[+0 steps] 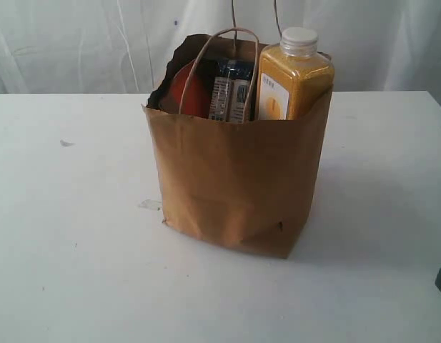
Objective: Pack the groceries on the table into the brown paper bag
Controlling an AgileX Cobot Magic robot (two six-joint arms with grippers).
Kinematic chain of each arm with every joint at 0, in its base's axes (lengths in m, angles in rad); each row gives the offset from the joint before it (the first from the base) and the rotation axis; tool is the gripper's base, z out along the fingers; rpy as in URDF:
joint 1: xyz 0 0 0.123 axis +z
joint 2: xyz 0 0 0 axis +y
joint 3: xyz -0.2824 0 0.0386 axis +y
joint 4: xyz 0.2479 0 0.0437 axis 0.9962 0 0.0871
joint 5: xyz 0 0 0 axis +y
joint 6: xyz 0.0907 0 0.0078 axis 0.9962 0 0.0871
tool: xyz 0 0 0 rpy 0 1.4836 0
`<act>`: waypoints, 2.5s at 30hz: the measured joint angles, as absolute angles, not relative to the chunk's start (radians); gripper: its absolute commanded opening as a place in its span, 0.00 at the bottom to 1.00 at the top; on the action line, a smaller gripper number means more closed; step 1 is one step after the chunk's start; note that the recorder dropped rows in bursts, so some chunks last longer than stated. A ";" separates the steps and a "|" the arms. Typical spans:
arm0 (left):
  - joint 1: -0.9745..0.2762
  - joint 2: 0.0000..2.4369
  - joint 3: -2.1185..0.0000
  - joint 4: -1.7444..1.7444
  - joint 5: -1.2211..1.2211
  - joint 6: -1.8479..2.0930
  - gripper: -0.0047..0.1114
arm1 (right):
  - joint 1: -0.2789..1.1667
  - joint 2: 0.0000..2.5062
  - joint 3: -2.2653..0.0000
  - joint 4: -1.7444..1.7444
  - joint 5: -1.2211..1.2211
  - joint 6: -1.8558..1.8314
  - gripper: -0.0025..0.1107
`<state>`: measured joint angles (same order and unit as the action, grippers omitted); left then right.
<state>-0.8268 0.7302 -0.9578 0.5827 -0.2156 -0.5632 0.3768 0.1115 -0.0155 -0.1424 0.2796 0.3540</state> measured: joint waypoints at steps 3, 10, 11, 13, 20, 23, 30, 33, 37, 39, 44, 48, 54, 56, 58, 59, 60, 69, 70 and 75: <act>-0.827 0.704 -0.879 0.196 -0.216 -0.125 0.04 | 0.377 0.112 -0.016 -0.142 0.280 0.354 0.02; -0.827 0.592 -0.621 -0.040 -0.248 0.215 0.04 | 0.377 0.112 -0.016 -0.142 0.280 0.354 0.02; -0.827 0.572 -0.588 -0.040 -0.264 0.218 0.04 | 0.377 0.112 -0.016 -0.142 0.280 0.354 0.02; -0.827 0.519 -0.505 -0.040 -0.301 0.226 0.04 | 0.377 0.112 -0.016 -0.142 0.280 0.354 0.02; -0.786 0.321 -0.258 -0.064 -0.328 0.235 0.04 | 0.377 0.112 -0.016 -0.142 0.280 0.354 0.02; -0.741 0.244 -0.170 -0.068 -0.328 0.236 0.04 | 0.377 0.112 -0.016 -0.142 0.280 0.366 0.02; -0.603 0.105 -0.026 -0.078 -0.328 0.234 0.04 | 0.377 0.112 -0.016 -0.142 0.280 0.374 0.02; -0.541 0.053 -0.004 -0.085 -0.313 0.203 0.04 | 0.377 0.112 -0.016 -0.142 0.280 0.374 0.02; -0.470 0.009 -0.005 -0.091 -0.239 0.169 0.04 | 0.377 0.112 -0.016 -0.142 0.280 0.374 0.02; -0.443 0.009 -0.005 -0.098 -0.196 0.167 0.04 | 0.377 0.112 -0.016 -0.142 0.280 0.374 0.02; -0.338 0.005 -0.005 -0.109 -0.111 0.129 0.04 | 0.377 0.112 -0.016 -0.142 0.280 0.374 0.02; -0.286 0.005 -0.005 -0.109 -0.092 0.116 0.04 | 0.377 0.112 -0.016 -0.142 0.280 0.374 0.02; -0.233 0.005 -0.005 -0.109 -0.071 0.114 0.04 | 0.377 0.112 -0.016 -0.142 0.280 0.374 0.02; -0.233 0.005 -0.005 -0.109 -0.071 0.114 0.04 | 0.377 0.112 -0.016 -0.142 0.280 0.374 0.02; -0.233 0.005 -0.005 -0.109 -0.071 0.114 0.04 | 0.377 0.112 -0.016 -0.142 0.280 0.374 0.02; -0.233 0.005 -0.005 -0.109 -0.071 0.114 0.04 | 0.377 0.112 -0.016 -0.142 0.280 0.374 0.02; -0.233 0.005 -0.005 -0.109 -0.071 0.114 0.04 | 0.377 0.112 -0.016 -0.142 0.280 0.374 0.02; -0.233 0.005 -0.005 -0.109 -0.069 0.114 0.04 | 0.377 0.112 -0.016 -0.142 0.280 0.374 0.02; -0.233 0.005 -0.005 -0.109 -0.069 0.114 0.04 | 0.377 0.112 -0.016 -0.142 0.280 0.374 0.02; -0.233 0.005 -0.005 -0.109 -0.069 0.114 0.04 | 0.377 0.112 -0.016 -0.142 0.280 0.374 0.02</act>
